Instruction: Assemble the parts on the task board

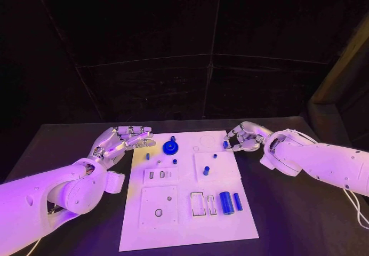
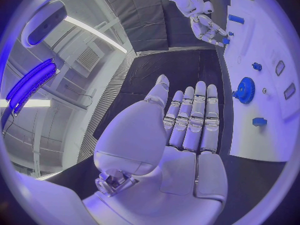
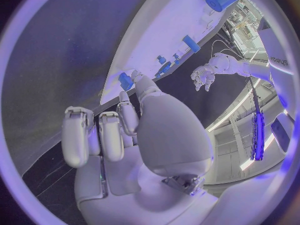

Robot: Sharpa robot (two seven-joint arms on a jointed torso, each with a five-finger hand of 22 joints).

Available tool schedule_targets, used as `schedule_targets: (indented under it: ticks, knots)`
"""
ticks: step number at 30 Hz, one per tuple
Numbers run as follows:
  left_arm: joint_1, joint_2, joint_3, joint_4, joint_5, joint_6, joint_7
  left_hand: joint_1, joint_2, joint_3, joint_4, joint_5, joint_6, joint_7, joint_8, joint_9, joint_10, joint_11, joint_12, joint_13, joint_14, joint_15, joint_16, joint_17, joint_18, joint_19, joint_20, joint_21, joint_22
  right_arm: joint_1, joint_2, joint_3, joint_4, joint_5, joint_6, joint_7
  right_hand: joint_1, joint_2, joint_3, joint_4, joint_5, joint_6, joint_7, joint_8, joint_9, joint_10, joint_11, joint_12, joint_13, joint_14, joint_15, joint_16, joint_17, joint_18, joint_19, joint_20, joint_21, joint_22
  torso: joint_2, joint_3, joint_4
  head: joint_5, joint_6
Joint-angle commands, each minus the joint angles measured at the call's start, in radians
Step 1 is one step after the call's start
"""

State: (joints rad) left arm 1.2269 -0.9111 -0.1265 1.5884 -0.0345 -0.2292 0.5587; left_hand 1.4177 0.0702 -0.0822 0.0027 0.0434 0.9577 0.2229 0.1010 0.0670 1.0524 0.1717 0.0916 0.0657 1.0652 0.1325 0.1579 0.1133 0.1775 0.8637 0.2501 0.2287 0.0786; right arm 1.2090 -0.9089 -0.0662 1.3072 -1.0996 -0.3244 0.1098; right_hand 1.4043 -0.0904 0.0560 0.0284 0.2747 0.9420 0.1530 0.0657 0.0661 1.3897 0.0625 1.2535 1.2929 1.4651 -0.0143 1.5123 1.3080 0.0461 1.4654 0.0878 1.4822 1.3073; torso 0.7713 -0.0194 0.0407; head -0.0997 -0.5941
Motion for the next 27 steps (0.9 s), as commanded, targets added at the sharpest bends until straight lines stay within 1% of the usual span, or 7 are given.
schedule_targets:
  ticks: [1,4,9,13,21,27]
  knots:
    - [0.0,0.001,0.001,-0.002,-0.003,0.013,0.011,0.0,0.008,-0.001,-0.006,0.004,0.005,0.002,-0.003,0.0,0.003,0.002,-0.006,-0.001,0.002,0.004,-0.004,-0.001,0.007,0.008,0.002,-0.007,-0.001,0.0,0.01,0.001,-0.009,0.008,-0.024,0.006,-0.002,0.015,0.002,-0.004,0.006,0.001,0.002,0.002,0.002,0.0,0.002,0.006,0.003,0.082,0.002,0.002,0.156,-0.003,0.013,0.004,0.001,0.05,0.0,-0.0007,0.0021,0.005,0.0]
    - [0.0,0.002,0.001,-0.004,-0.003,0.013,0.011,0.0,0.008,-0.001,-0.006,0.004,0.005,0.002,-0.003,0.0,0.003,0.002,-0.006,-0.001,0.002,0.004,-0.004,-0.001,0.007,0.008,0.002,-0.007,-0.001,-0.003,0.018,0.001,-0.016,0.008,-0.03,0.005,-0.003,0.021,0.005,-0.005,0.006,0.004,0.002,0.004,0.003,0.002,0.002,0.008,0.005,0.082,0.002,0.004,0.159,-0.003,0.013,0.004,0.001,0.051,-0.001,-0.0015,0.0028,0.005,-0.002]
    - [0.0,0.002,0.0,-0.007,-0.003,0.014,0.011,0.0,0.008,-0.001,-0.006,0.004,0.005,0.002,-0.003,0.0,0.003,0.002,-0.006,-0.001,0.002,0.004,-0.004,-0.001,0.007,0.008,0.002,-0.007,-0.001,-0.005,0.028,0.001,-0.025,0.01,-0.034,0.003,-0.004,0.028,0.008,-0.005,0.004,0.006,0.003,0.005,0.003,0.003,0.002,0.01,0.007,0.083,0.002,0.005,0.161,-0.003,0.014,0.005,0.002,0.053,-0.001,-0.0008,0.0012,0.008,-0.003]
    - [0.0,0.002,0.0,-0.008,-0.003,0.014,0.01,0.0,0.008,-0.001,-0.006,0.004,0.005,0.002,-0.003,0.0,0.003,0.002,-0.006,-0.001,0.002,0.004,-0.004,-0.001,0.007,0.008,0.002,-0.007,-0.001,-0.005,0.035,0.001,-0.031,0.012,-0.033,0.003,-0.004,0.037,0.013,-0.007,-0.001,0.011,0.003,0.007,0.004,0.005,0.002,0.013,0.009,0.083,0.002,0.006,0.163,-0.004,0.015,0.005,0.003,0.054,-0.001,-0.0016,0.0008,0.007,-0.004]
    - [0.0,0.002,0.0,-0.009,-0.003,0.015,0.009,0.0,0.008,-0.001,-0.006,0.004,0.005,0.002,-0.003,0.0,0.003,0.002,-0.006,-0.001,0.002,0.004,-0.004,-0.001,0.007,0.008,0.002,-0.007,-0.001,-0.006,0.039,0.001,-0.041,0.013,-0.026,0.001,0.0,0.062,0.042,-0.024,-0.052,0.037,0.001,0.013,0.005,0.008,0.0,0.019,0.014,0.084,0.0,0.007,0.166,-0.005,0.018,0.004,0.005,0.06,-0.001,-0.0008,0.0002,0.005,-0.006]
    - [0.0,0.002,0.0,-0.01,-0.003,0.015,0.008,0.0,0.008,-0.001,-0.006,0.004,0.005,0.002,-0.003,0.0,0.003,0.002,-0.006,-0.001,0.002,0.004,-0.004,-0.001,0.007,0.008,0.002,-0.007,-0.001,-0.006,0.039,0.001,-0.043,0.013,-0.017,-0.001,0.0,0.066,0.053,-0.032,-0.061,0.052,-0.002,0.017,0.006,0.009,-0.002,0.021,0.016,0.084,-0.001,0.008,0.168,-0.005,0.019,0.003,0.006,0.062,-0.001,-0.0009,0.001,0.003,-0.009]
